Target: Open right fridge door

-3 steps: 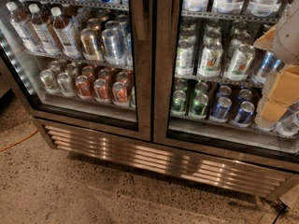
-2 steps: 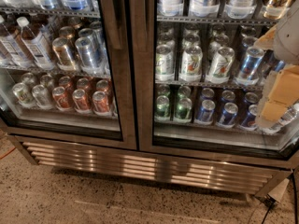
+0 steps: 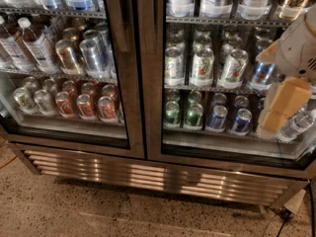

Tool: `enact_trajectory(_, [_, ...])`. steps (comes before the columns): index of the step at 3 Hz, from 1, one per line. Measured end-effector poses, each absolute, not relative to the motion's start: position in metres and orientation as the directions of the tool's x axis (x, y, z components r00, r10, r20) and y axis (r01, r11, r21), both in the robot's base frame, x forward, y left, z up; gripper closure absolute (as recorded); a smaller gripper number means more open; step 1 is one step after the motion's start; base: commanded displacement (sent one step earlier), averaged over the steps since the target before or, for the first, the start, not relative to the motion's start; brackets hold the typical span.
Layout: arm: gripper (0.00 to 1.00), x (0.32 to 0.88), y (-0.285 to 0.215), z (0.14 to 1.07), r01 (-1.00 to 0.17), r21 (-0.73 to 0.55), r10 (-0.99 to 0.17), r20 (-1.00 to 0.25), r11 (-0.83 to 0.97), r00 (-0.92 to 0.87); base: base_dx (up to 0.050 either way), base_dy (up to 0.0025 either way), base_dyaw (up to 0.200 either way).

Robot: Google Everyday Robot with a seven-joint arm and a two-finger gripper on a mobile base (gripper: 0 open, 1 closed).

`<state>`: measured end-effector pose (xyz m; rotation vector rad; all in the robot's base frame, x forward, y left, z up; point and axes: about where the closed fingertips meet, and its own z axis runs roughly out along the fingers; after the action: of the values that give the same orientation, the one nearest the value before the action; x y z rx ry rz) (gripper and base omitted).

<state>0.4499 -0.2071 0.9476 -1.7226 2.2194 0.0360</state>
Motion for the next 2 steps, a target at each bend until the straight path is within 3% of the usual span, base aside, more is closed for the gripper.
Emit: enact_trajectory(2, [0.00,0.467,-0.145,0.905,-0.993,-0.049,-0.850,-0.522,0.110,-0.068,0.000,0.00000,0.000])
